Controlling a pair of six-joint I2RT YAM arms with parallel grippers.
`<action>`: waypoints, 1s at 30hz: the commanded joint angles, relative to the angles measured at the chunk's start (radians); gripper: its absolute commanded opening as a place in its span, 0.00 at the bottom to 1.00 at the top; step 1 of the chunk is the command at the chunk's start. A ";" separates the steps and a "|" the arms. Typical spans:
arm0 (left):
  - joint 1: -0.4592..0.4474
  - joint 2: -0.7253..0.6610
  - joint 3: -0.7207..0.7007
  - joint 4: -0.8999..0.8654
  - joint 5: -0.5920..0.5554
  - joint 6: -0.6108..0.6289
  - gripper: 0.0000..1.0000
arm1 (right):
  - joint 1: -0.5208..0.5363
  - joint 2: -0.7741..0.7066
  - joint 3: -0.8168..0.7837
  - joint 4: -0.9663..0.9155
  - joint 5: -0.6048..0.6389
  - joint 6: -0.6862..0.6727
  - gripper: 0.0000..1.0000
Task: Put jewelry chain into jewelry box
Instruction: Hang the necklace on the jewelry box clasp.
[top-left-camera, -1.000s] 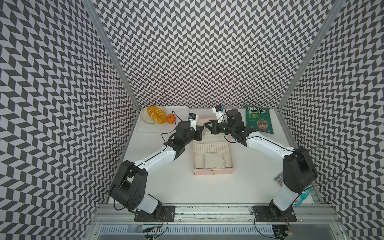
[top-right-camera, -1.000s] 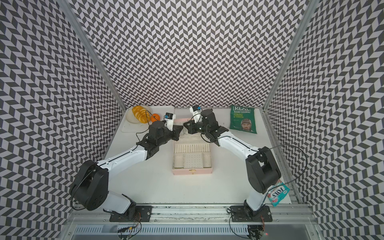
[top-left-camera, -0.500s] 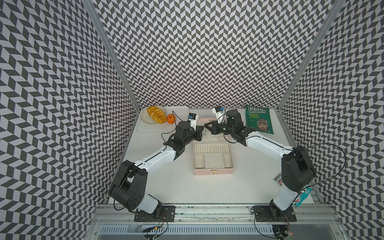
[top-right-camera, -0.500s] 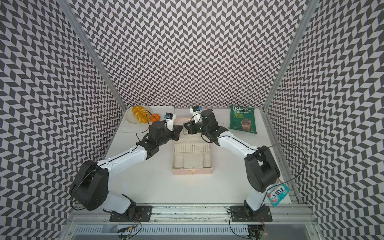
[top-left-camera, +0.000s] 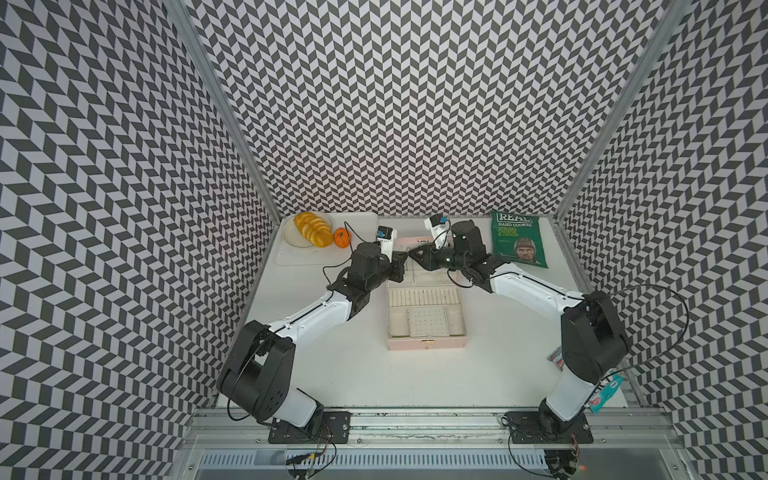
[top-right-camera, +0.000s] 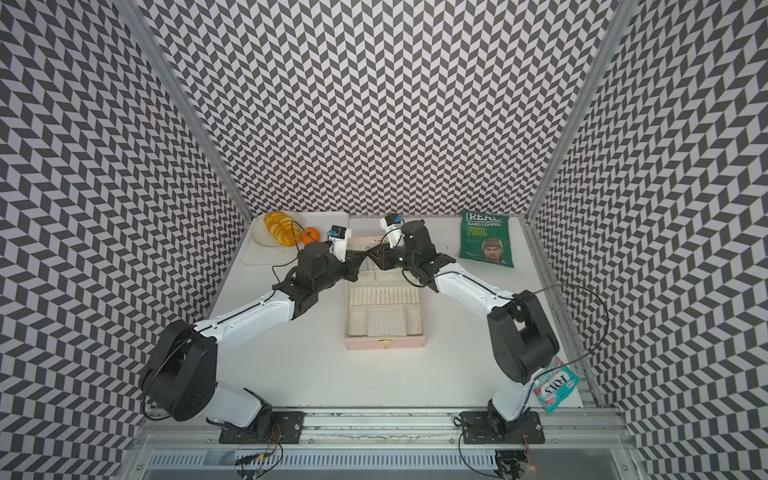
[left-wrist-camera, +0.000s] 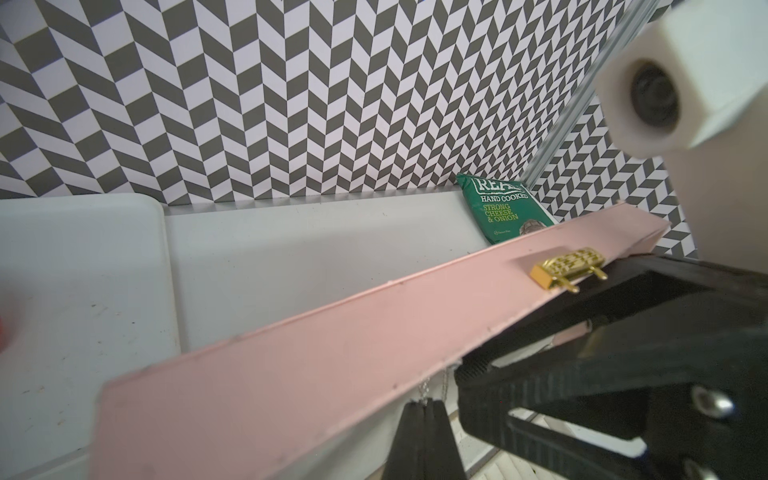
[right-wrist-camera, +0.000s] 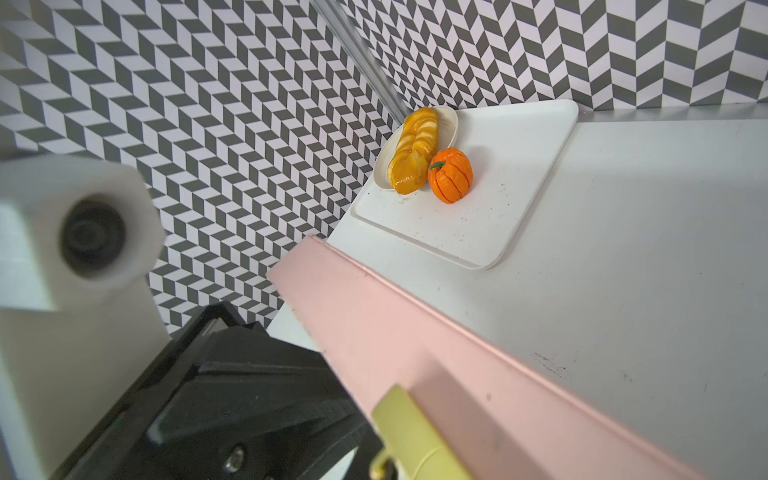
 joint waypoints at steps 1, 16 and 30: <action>-0.003 0.016 -0.006 -0.001 -0.006 0.001 0.00 | -0.004 -0.021 -0.010 0.027 0.023 -0.002 0.24; -0.002 0.040 -0.023 -0.009 -0.016 0.000 0.00 | -0.004 -0.124 -0.038 0.053 0.057 -0.003 0.28; -0.008 0.052 -0.028 -0.004 -0.008 -0.012 0.00 | -0.004 -0.135 -0.053 0.057 0.049 0.001 0.27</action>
